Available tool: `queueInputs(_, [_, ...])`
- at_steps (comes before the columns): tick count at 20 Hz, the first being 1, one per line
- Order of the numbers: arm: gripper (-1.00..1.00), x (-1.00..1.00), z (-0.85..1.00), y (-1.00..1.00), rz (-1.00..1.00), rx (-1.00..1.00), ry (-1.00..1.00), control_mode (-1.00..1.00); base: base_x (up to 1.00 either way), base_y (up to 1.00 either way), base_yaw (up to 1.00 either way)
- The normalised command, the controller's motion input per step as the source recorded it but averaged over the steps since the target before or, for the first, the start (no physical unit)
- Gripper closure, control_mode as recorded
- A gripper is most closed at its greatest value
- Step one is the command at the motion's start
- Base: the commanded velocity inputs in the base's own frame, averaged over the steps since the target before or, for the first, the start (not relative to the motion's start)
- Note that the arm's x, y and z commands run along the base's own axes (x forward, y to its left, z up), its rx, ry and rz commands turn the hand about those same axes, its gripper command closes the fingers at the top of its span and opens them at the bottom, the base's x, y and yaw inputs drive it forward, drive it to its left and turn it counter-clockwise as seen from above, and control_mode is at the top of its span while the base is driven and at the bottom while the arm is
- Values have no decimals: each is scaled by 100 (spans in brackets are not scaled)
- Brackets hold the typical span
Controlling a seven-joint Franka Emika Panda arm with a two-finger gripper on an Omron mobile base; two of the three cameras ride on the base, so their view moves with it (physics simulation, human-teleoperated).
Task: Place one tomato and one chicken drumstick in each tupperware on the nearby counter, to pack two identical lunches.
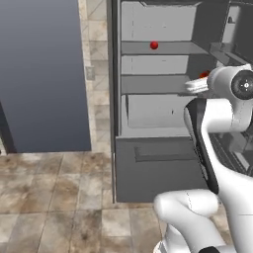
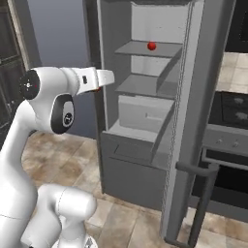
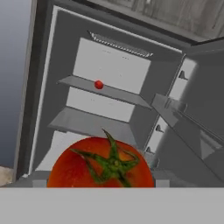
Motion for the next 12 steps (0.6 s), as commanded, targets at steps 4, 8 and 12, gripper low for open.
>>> queueInputs(4, [100, 0, 0, 0, 0, 0, 0, 100, -100, 0, -1])
queueInputs(8, [100, 0, 0, 0, 0, 0, 0, 100, -100, -16, -2])
queueInputs(12, [100, 0, 0, 0, 0, 0, 0, 100, -88, -53, -4])
